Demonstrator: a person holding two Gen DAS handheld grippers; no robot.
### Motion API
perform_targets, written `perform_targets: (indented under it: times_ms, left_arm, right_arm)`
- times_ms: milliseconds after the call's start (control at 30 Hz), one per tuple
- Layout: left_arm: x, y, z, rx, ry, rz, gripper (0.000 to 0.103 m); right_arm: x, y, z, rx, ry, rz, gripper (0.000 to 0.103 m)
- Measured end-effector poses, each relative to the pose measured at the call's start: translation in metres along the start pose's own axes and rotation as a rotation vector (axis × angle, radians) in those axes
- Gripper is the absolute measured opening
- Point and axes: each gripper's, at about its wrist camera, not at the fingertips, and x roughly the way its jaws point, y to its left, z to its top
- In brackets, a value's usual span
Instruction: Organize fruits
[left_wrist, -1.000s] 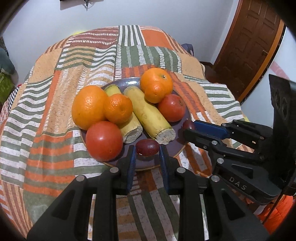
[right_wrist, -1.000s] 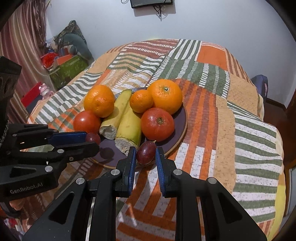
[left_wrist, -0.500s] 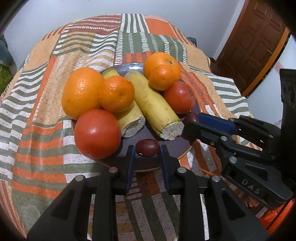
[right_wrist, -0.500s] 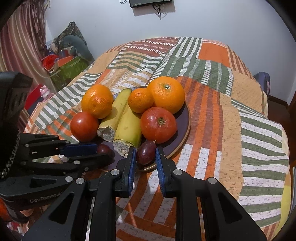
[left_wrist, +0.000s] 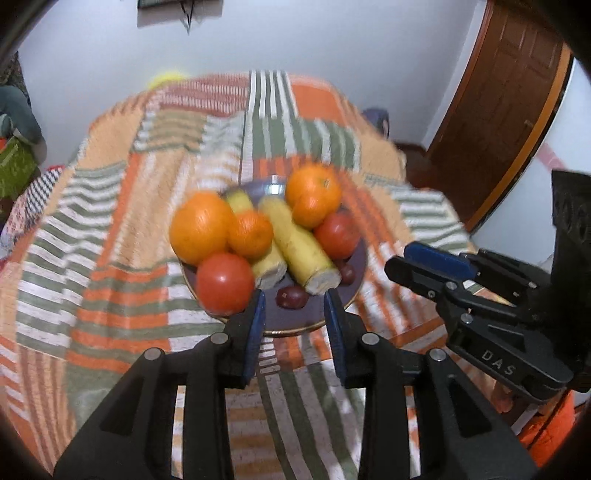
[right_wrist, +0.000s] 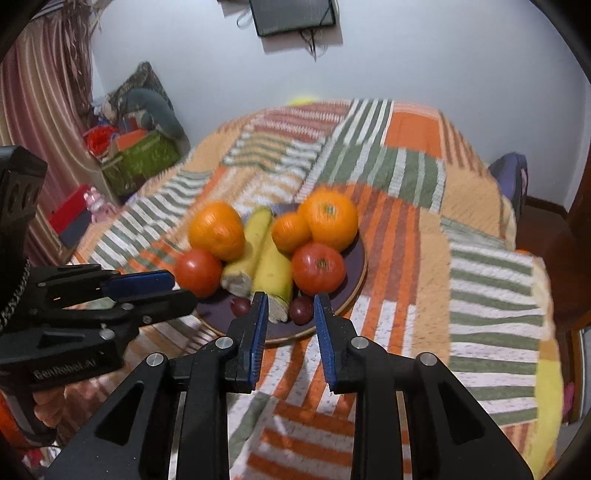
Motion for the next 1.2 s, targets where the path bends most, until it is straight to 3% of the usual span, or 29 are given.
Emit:
perform_targets:
  times_ms: [300,567,633,667,700,833,900,1033,1100,1200]
  left_arm:
    - [-0.131,-0.024,0.004,0.030,-0.293,0.051,0.032]
    - [-0.222,-0.044,-0.017,0.050,-0.487,0.092,0.033]
    - [-0.239,-0.050,-0.024,0.061,-0.526,0.109,0.037]
    - [-0.247,-0.052,-0.029,0.063,-0.546,0.115,0.046]
    - [-0.255,-0.055,-0.034,0.064,-0.569,0.122,0.053]
    - [-0.273,-0.064,-0.047,0.084,-0.632,0.165,0.058]
    - [-0.281,-0.066,-0.053,0.078,-0.652,0.167,0.068]
    - [-0.290,-0.070,-0.061,0.080,-0.678,0.180,0.076]
    - [-0.292,-0.070,-0.064,0.072,-0.686,0.182,0.088]
    - [-0.295,-0.071,-0.067,0.063,-0.697,0.186,0.093]
  right_arm:
    - [-0.107,0.034,0.021,-0.020,-0.231,0.009,0.023]
    - [-0.186,0.072,0.014,-0.040,-0.412,0.021,0.023]
    - [-0.198,0.078,0.010,-0.042,-0.441,0.018,0.024]
    - [-0.202,0.080,0.008,-0.042,-0.451,0.022,0.024]
    - [-0.205,0.081,0.006,-0.041,-0.459,0.025,0.027]
    - [-0.217,0.086,-0.003,-0.035,-0.502,0.006,0.048]
    - [-0.221,0.087,-0.006,-0.037,-0.515,-0.003,0.052]
    - [-0.226,0.089,-0.009,-0.037,-0.543,-0.031,0.071]
    - [-0.229,0.091,-0.011,-0.036,-0.562,-0.054,0.079]
    - [-0.235,0.096,-0.014,-0.035,-0.580,-0.076,0.089]
